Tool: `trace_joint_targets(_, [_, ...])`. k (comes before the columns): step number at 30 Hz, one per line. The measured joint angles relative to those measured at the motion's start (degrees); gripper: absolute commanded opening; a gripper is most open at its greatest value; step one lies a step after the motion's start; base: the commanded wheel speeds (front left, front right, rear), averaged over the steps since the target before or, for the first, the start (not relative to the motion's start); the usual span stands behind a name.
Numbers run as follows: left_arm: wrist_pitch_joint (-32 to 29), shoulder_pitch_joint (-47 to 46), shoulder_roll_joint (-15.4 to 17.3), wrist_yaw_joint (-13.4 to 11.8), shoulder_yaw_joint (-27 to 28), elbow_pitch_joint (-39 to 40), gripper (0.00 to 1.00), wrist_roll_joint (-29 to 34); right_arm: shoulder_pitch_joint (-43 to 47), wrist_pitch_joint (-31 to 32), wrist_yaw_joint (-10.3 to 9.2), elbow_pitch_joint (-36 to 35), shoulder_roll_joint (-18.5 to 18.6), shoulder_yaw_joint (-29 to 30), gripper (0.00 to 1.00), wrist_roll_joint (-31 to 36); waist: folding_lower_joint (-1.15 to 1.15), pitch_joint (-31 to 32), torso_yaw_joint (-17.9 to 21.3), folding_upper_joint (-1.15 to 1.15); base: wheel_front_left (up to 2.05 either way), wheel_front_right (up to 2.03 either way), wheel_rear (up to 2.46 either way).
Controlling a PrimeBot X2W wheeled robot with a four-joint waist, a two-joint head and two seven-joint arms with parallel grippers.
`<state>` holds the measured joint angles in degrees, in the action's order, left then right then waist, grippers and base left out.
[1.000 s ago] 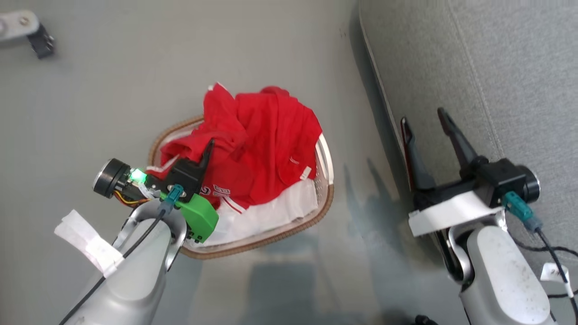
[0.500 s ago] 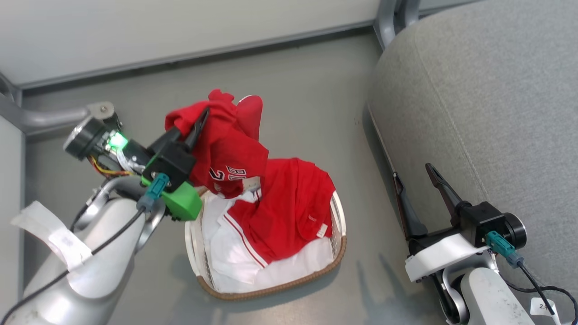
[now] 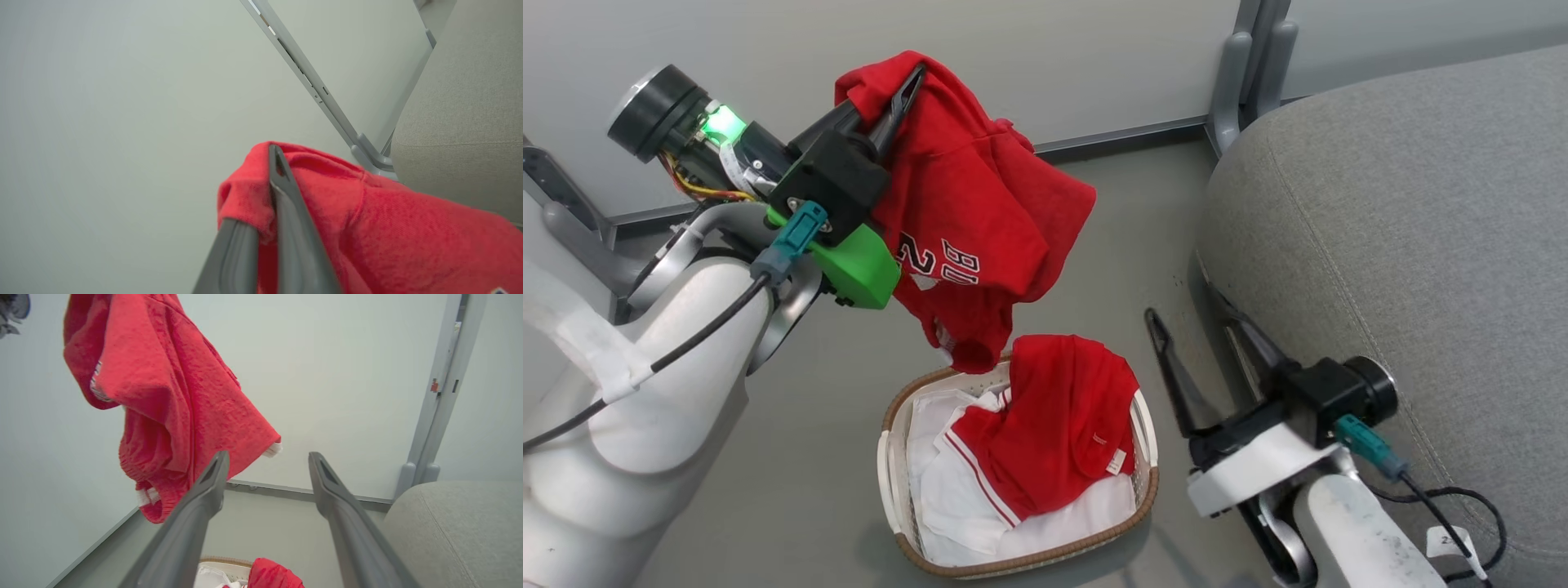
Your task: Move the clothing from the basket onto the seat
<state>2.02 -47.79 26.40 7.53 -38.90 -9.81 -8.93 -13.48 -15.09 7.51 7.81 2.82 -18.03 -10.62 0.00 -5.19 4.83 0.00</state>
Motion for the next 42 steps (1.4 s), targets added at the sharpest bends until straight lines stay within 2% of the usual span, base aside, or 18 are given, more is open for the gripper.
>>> trace_joint_targets(4, [-0.29, -0.75, -0.27, 0.0, -0.57, -0.18, 0.0, -1.1, -2.54, 0.0, 0.0, -1.16, -0.09, -6.98, 1.0, -1.25, 0.0, 0.26, 0.19, 0.0, 0.0, 0.0, 0.0])
trace_joint_targets(8, [-0.37, -1.0, -1.24, 0.01, -1.91, -0.23, 0.0, -1.65, -6.63, 0.0, 0.0, 0.19, -0.05, -11.11, 1.0, -1.12, 0.0, 0.57, 0.07, 0.0, 0.0, 0.0, 0.0])
trace_joint_targets(17, [-0.35, -2.82, -3.82, 0.02, -5.63, 0.42, 0.0, -2.42, -15.75, 0.0, 0.0, 6.77, -0.03, -13.85, 1.0, 4.03, 0.0, 1.59, -1.89, 0.0, 0.0, 0.0, 0.0])
trace_joint_targets(29, [-0.97, -2.79, -4.61, 0.01, -8.26, 4.68, 0.0, -4.02, -17.82, -0.02, 0.0, 13.76, -0.04, -14.1, 1.0, 4.53, 0.0, 2.67, -3.85, 0.0, 0.0, 0.0, 0.0])
trace_joint_targets(30, [-1.03, -2.74, -4.65, 0.01, -8.35, 5.04, 0.0, -4.15, -17.98, -0.02, 0.0, 13.78, -0.04, -14.28, 0.51, 4.44, 0.0, 2.67, -3.91, 0.0, 0.0, 0.0, 0.0])
trace_joint_targets(31, [-1.22, -2.68, -4.75, 0.01, -8.44, 5.5, 0.0, -4.35, -18.2, -0.01, 0.0, 13.95, -0.04, -14.66, 0.22, 4.05, 0.0, 2.67, -3.98, 0.0, 0.0, 0.0, 0.0])
trace_joint_targets(32, [-1.42, -2.61, -4.83, -0.02, -8.46, 5.89, 0.0, -4.59, -18.36, -0.02, 0.0, 14.16, -0.07, -14.95, 0.0, 3.7, 0.0, 2.67, -4.04, 0.0, 0.0, 0.0, 0.0])
trace_joint_targets(38, [-1.7, -0.59, -4.0, -1.92, -6.98, 5.63, 0.0, -6.31, -18.84, -0.01, 0.0, 13.32, -0.05, -15.05, 0.0, 2.88, 0.0, 2.43, -3.87, 0.0, 0.0, 0.0, 0.0])
trace_joint_targets(39, [-1.69, 0.17, -3.88, -2.52, -6.3, 5.22, 0.1, -7.25, -18.83, -0.01, 0.0, 12.99, -0.05, -14.84, 0.0, 2.69, 0.0, 2.41, -3.77, 0.0, 0.0, 0.0, 0.0])
trace_joint_targets(41, [-1.19, 1.76, -3.63, -3.3, -5.33, 4.32, 0.83, -8.84, -18.79, -0.01, 0.0, 12.35, -0.04, -14.41, 0.0, 2.5, 0.0, 2.39, -3.57, 0.0, 0.0, 0.0, 0.0])
trace_joint_targets(42, [-0.75, 2.76, -3.36, -3.75, -4.91, 3.78, 1.0, -9.28, -18.74, -0.01, 0.0, 12.01, -0.04, -14.25, 0.0, 2.5, 0.0, 2.39, -3.45, 0.0, 0.0, 0.0, 0.0])
